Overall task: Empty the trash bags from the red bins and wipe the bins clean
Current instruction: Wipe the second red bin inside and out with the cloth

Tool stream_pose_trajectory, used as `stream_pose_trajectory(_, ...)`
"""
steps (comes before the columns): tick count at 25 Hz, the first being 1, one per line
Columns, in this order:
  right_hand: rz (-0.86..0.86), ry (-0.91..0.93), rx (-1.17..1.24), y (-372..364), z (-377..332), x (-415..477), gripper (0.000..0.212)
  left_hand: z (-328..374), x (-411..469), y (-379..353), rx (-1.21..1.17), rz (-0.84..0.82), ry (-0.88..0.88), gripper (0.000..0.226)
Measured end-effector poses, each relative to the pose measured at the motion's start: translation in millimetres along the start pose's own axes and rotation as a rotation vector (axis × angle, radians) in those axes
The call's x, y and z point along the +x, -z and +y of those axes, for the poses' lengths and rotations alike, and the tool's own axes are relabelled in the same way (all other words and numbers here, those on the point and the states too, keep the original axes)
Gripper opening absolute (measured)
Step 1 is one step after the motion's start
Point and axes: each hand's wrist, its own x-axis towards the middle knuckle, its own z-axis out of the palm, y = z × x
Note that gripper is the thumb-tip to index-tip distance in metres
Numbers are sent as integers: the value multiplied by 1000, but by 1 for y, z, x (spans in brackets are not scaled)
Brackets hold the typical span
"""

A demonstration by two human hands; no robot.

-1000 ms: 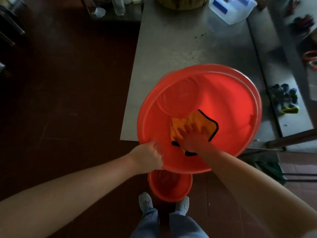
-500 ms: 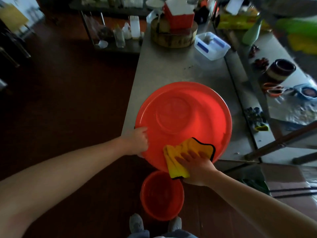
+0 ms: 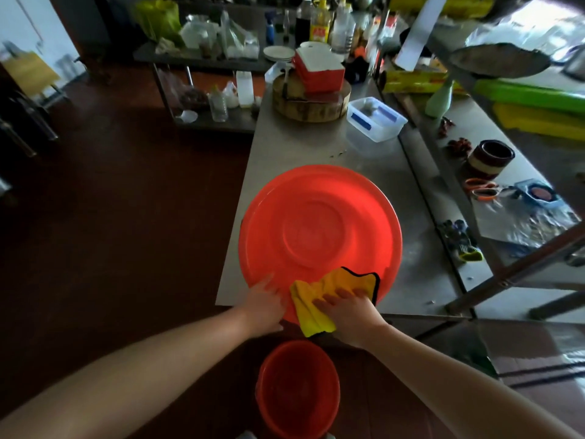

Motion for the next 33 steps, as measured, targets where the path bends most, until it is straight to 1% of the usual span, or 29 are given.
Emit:
stream_pose_trajectory(2, -1, -22, 48, -5, -3, 2, 79, 16, 6, -4, -179, 80, 74, 67)
stream_pose_trajectory(3, -13, -33, 63, -7, -2, 1, 79, 15, 6, -5, -195, 112, 77, 63)
stream_pose_trajectory(5, -56, -41, 53, -9, 6, -1, 81, 6, 5, -6, -166, 92, 59, 55)
stream_pose_trajectory(6, -75, -42, 29, -10, 11, -3, 83, -1, 4, -6, -128, 71, 45, 50)
stream_pose_trajectory(8, -103, -47, -19, -11, 21, -9, 84, -20, 0, 1, 5, 101, -26, 40)
stream_pose_trajectory(10, -110, -44, -64, -8, 30, -12, 84, -43, -7, 15, 166, 182, -87, 36)
stream_pose_trajectory(12, -86, -37, -91, -4, 34, -12, 83, -65, -13, 34, 306, 281, -65, 24)
stream_pose_trajectory(13, -75, -39, -87, -2, 35, -11, 83, -70, -14, 40, 318, 245, -39, 24)
stream_pose_trajectory(16, -51, -28, -62, -1, 31, -11, 81, -52, -2, 40, 205, -6, 14, 30)
stream_pose_trajectory(17, -44, -16, -55, -2, 30, -12, 80, -37, 3, 37, 170, -38, 18, 35)
stream_pose_trajectory(18, -38, -7, -44, -3, 30, -13, 79, -21, 6, 33, 124, -45, 5, 46)
stream_pose_trajectory(20, -43, -4, -5, -10, 34, -15, 79, 6, 14, 20, 28, -4, -44, 66)
stream_pose_trajectory(23, -158, -60, 122, -22, 36, -15, 87, 27, 20, 6, -11, 113, -76, 70)
stream_pose_trajectory(25, -248, -140, 254, -24, 30, -4, 97, 31, 22, 1, 52, 163, -140, 56)
stream_pose_trajectory(26, -262, -180, 337, -25, 27, 5, 99, 33, 20, 2, 102, 150, -151, 47)
stream_pose_trajectory(27, -256, -201, 398, -27, 25, 15, 94, 35, 20, 1, 151, 173, -161, 43)
stream_pose_trajectory(28, -242, -204, 419, -31, 21, 27, 84, 37, 21, -3, 166, 213, -183, 44)
stream_pose_trajectory(29, -221, -194, 409, -37, 18, 38, 72, 38, 22, -4, 178, 233, -191, 47)
stream_pose_trajectory(30, -198, -193, 398, -45, 16, 49, 65, 39, 22, -5, 192, 247, -187, 46)
stream_pose_trajectory(32, -189, -255, 433, -58, 10, 76, 68, 46, 26, -14, 191, 286, -214, 33)
stream_pose_trajectory(33, -215, -270, 450, -63, 6, 89, 69, 50, 27, -19, 201, 310, -212, 26)
